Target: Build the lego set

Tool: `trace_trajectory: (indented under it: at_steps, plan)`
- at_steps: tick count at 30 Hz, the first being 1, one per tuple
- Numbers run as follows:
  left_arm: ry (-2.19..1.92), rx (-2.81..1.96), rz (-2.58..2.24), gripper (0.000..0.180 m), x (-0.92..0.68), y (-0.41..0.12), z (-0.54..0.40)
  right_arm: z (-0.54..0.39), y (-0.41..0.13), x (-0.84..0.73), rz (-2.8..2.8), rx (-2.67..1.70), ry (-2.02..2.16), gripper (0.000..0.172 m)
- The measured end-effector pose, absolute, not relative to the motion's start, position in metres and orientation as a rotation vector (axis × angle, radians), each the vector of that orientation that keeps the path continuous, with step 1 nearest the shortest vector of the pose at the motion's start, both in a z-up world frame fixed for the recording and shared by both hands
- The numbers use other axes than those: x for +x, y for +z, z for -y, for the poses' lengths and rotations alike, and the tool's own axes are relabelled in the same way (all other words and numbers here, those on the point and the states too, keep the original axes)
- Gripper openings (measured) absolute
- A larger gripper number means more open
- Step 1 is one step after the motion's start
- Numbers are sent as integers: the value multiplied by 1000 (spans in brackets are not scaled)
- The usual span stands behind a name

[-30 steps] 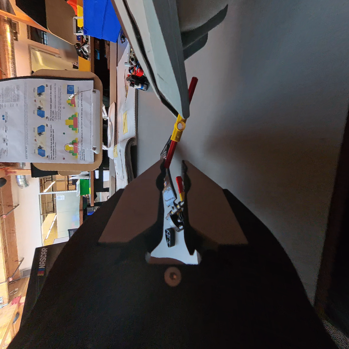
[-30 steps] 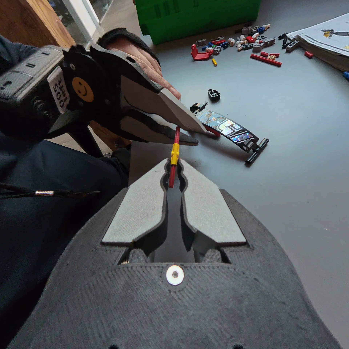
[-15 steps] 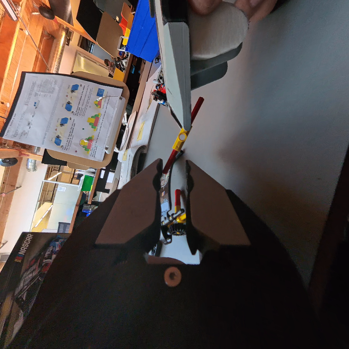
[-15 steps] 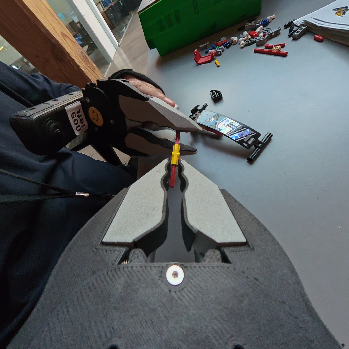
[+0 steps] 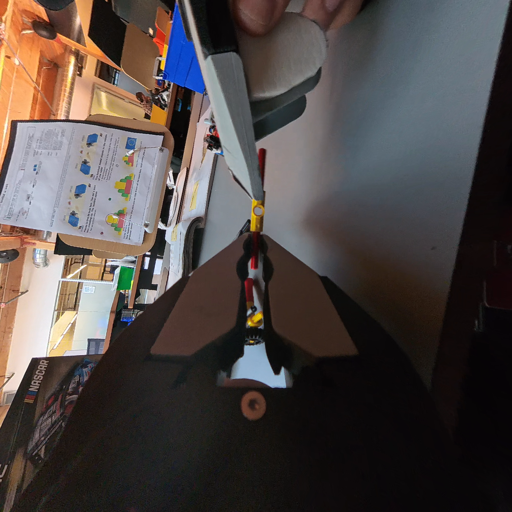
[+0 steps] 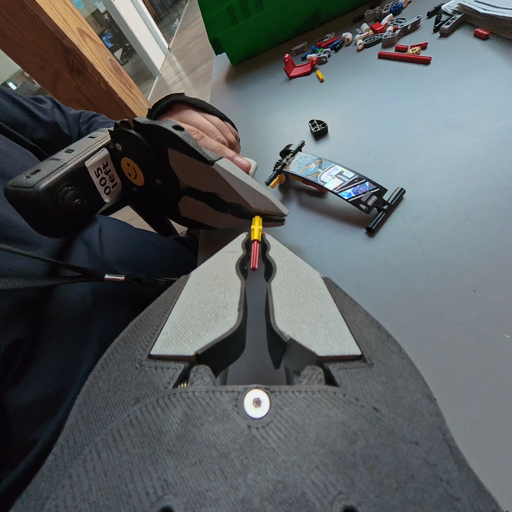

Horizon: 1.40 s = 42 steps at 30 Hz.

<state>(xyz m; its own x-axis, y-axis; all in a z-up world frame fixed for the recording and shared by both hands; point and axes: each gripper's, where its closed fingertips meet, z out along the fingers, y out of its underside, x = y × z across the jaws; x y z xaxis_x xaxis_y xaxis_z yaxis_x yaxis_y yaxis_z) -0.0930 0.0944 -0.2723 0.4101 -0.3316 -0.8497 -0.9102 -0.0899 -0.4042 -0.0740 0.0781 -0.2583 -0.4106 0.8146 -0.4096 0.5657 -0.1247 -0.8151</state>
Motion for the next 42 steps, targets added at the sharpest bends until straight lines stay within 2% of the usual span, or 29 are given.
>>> trace_trajectory:
  at_steps: [5,8,13,20,42]
  plan:
    - [731,-1629,-1108,0,-93,-268,-95,-80,-252,-74,1867,-1521,1574,5]
    - [770,-1622,-1111,0,-98,-265,-95,-79,-247,-72,1866,-1437,1548,16]
    - [776,-1598,-1127,0,-99,-263,-92,-79,-250,-74,1881,-1352,1387,3]
    - [784,-1593,-1132,1,-100,-264,-92,-78,-257,-77,1912,-1301,1222,2]
    - [658,-1700,-1076,1,-107,-270,-91,-82,-250,-77,1857,-1289,1263,2]
